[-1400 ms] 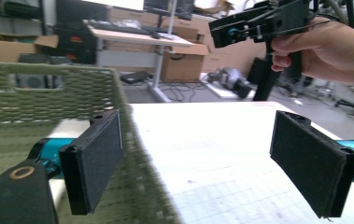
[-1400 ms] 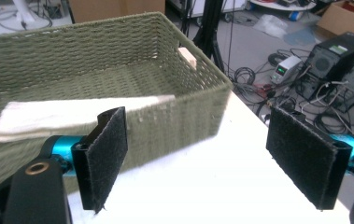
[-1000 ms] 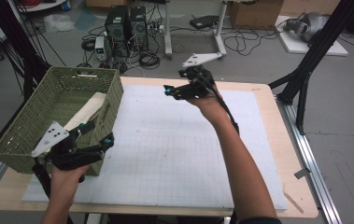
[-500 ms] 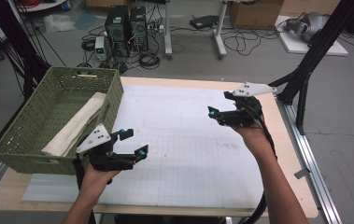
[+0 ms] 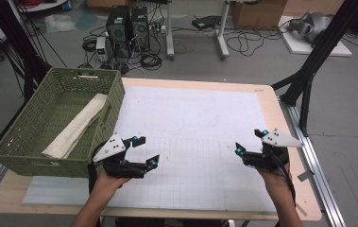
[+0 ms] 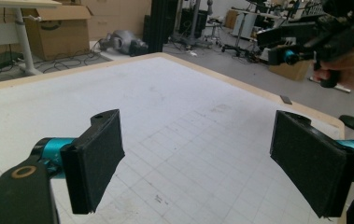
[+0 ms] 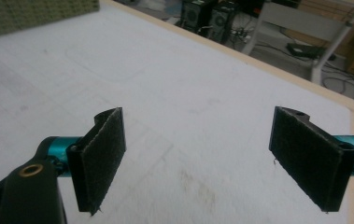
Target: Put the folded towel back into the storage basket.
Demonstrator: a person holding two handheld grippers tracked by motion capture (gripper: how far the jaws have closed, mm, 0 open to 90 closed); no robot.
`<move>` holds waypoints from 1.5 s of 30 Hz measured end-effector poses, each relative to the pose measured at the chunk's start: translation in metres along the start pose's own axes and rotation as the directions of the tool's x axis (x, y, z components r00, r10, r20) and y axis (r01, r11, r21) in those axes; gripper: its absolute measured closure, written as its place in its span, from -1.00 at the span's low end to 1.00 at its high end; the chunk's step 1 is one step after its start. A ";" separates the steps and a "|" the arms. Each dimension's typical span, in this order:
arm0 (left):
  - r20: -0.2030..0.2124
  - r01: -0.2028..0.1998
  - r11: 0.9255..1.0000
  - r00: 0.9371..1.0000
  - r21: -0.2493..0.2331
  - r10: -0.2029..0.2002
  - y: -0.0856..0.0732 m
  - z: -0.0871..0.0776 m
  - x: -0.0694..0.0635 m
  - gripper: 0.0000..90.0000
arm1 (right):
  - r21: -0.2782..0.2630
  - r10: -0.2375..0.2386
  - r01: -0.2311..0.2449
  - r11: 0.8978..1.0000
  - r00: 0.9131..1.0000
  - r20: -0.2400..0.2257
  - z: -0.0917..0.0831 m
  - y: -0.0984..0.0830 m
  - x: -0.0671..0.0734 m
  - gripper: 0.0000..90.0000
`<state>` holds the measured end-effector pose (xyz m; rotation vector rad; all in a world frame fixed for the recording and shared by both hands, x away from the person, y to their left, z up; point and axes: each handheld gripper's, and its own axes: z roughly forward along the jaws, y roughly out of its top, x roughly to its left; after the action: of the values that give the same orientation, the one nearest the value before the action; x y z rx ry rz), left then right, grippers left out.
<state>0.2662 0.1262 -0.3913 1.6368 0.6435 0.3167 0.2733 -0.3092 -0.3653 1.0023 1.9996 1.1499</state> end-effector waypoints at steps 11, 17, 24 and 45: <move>-0.040 -0.024 1.000 0.999 0.017 0.025 -0.013 0.003 0.001 -0.62 | -0.039 0.055 -0.054 0.998 0.998 0.017 -0.008 -0.047 0.012 -0.61; -0.046 -0.032 0.999 0.998 0.043 0.034 -0.021 0.006 0.000 -0.62 | -0.013 0.048 -0.047 0.999 0.999 0.013 -0.005 -0.058 0.012 -0.61; -0.050 -0.030 0.998 0.998 0.057 0.033 -0.025 0.006 0.000 -0.62 | -0.007 0.039 -0.038 0.999 0.999 0.012 0.000 -0.058 0.013 -0.61; -0.075 -0.028 0.998 0.997 0.054 0.032 -0.026 0.004 0.000 -0.61 | -0.013 0.034 -0.034 0.999 0.999 0.018 0.000 -0.055 0.015 -0.61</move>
<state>0.2627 0.1243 -0.4178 1.6926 0.6903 0.3883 0.2487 -0.3153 -0.4167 1.0400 1.9659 1.1660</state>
